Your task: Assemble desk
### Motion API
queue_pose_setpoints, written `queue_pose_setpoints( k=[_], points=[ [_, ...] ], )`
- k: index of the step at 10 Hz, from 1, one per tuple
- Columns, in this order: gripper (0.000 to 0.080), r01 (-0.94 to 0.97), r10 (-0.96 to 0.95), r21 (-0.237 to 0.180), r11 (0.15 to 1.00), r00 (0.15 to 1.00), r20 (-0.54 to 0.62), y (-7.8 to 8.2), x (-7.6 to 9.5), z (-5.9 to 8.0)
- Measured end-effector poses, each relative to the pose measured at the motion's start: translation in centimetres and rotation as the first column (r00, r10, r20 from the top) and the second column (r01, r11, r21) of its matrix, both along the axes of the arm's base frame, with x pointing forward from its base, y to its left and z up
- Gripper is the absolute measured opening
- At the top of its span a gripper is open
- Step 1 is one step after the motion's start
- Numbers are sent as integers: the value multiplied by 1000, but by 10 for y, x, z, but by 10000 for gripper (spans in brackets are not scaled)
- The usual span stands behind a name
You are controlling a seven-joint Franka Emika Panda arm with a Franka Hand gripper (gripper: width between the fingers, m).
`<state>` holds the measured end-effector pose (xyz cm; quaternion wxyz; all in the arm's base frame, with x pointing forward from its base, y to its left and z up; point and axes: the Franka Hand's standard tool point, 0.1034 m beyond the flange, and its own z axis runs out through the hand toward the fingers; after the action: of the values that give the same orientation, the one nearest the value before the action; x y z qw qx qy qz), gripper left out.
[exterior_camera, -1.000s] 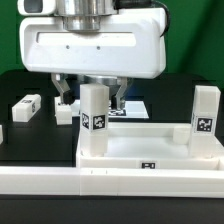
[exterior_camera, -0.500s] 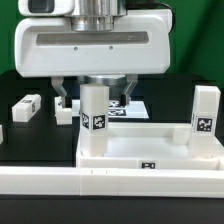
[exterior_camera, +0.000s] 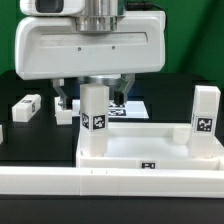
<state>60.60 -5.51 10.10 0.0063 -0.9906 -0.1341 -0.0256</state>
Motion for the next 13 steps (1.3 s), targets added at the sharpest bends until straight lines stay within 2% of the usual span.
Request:
queue_pose_setpoints(
  k=[1, 2, 3, 5, 8, 11, 13],
  points=[
    [515, 0, 0, 0, 1000, 1000, 0, 0, 0, 0],
    [376, 16, -16, 1, 1000, 1000, 0, 0, 0, 0],
    [288, 27, -27, 2, 1000, 1000, -1, 0, 0, 0],
    [288, 43, -43, 3, 999, 999, -1, 0, 0, 0],
    [288, 335, -334, 49, 941, 942, -12, -4, 0, 0],
    [289, 594, -593, 62, 802, 804, -34, -5, 0, 0],
    [289, 733, -732, 68, 676, 680, -51, -6, 0, 0]
  ],
)
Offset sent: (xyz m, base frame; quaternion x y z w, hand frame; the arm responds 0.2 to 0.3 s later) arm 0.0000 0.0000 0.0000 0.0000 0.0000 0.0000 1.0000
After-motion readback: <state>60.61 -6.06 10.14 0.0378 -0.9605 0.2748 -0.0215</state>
